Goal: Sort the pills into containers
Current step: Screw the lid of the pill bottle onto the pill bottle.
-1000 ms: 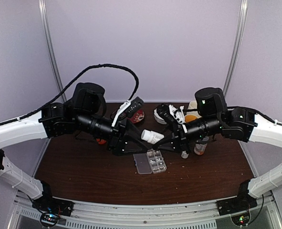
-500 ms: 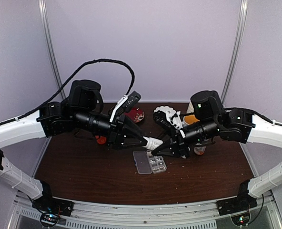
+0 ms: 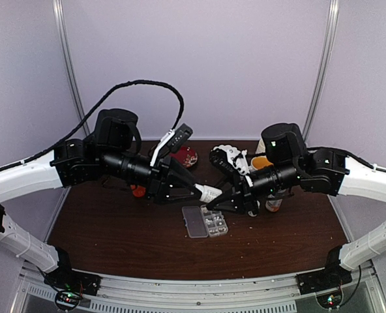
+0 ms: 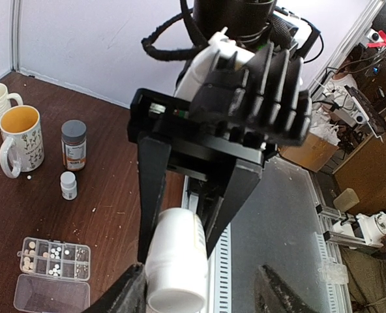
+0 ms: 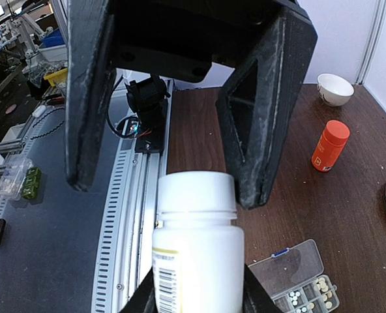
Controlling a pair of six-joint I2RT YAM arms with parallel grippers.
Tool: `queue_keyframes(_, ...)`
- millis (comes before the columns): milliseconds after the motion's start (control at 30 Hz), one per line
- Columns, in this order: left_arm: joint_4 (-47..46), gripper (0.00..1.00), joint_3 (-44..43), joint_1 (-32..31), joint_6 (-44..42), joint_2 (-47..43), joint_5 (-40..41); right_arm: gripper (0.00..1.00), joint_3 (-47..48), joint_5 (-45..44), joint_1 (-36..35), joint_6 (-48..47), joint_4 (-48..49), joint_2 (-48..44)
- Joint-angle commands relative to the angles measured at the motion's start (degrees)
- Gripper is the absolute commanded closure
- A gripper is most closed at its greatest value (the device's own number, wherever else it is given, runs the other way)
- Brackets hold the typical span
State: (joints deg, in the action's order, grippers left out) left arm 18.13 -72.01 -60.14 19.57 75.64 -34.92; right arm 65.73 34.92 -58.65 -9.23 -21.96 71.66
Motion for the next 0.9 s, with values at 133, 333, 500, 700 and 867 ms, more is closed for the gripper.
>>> queue_keyframes(133, 0.4, 0.54, -0.3, 0.2, -0.9, -0.3, -0.6, 1.0, 0.0, -1.6, -0.2, 1.3, 2.9, -1.0)
queue_keyframes(333, 0.9, 0.71, -0.7, 0.1, -1.2, 0.2, -1.0, 1.0, 0.1, -1.8, -0.1, 1.5, 3.1, -0.6)
queue_keyframes(500, 2.5, 0.68, -1.3, 0.1, -2.3, 0.8, -1.5, 1.0, 0.0, -2.0, -0.1, 2.0, 3.4, -0.6)
queue_keyframes(700, 3.9, 0.77, -1.5, 0.1, -4.8, 1.1, -1.8, 1.0, 0.1, -1.8, -0.1, 2.7, 3.7, -0.5)
queue_keyframes(867, 5.1, 0.52, -1.5, 0.1, -6.1, 1.3, -2.4, 1.0, 0.2, -1.7, -0.1, 3.3, 3.9, -0.3)
